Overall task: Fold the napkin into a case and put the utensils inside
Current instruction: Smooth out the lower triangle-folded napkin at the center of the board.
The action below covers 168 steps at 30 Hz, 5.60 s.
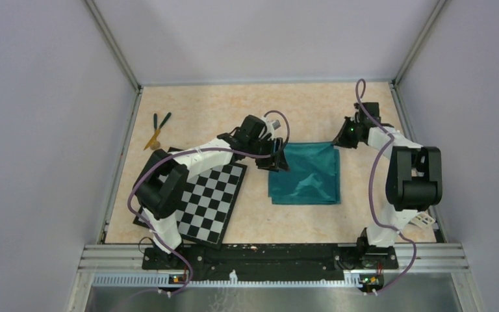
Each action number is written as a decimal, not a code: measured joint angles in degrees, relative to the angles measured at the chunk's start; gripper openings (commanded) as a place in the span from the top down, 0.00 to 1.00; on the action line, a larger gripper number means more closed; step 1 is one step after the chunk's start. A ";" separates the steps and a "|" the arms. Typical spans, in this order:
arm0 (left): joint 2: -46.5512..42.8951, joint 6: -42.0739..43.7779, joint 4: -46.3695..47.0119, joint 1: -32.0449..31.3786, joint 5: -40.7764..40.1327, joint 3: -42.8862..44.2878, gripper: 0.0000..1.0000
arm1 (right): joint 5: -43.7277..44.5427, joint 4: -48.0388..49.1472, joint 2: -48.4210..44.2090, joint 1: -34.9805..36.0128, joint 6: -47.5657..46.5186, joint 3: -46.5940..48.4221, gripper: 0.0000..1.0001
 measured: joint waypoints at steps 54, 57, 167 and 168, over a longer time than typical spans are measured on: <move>21.64 13.25 -14.91 1.95 -8.90 25.97 0.27 | -0.20 1.68 -19.26 -7.04 6.93 -21.64 0.82; 21.29 13.42 -15.65 -0.11 -8.22 26.38 0.42 | -2.82 3.28 -19.63 -8.72 7.26 -22.49 0.94; 23.76 16.63 -0.26 -21.79 -38.71 32.48 0.42 | -14.08 20.48 -6.08 -10.56 12.76 -22.32 0.85; 21.94 16.22 -0.92 -21.73 -38.27 31.04 0.41 | -13.14 18.51 -7.17 -10.56 12.24 -22.01 0.82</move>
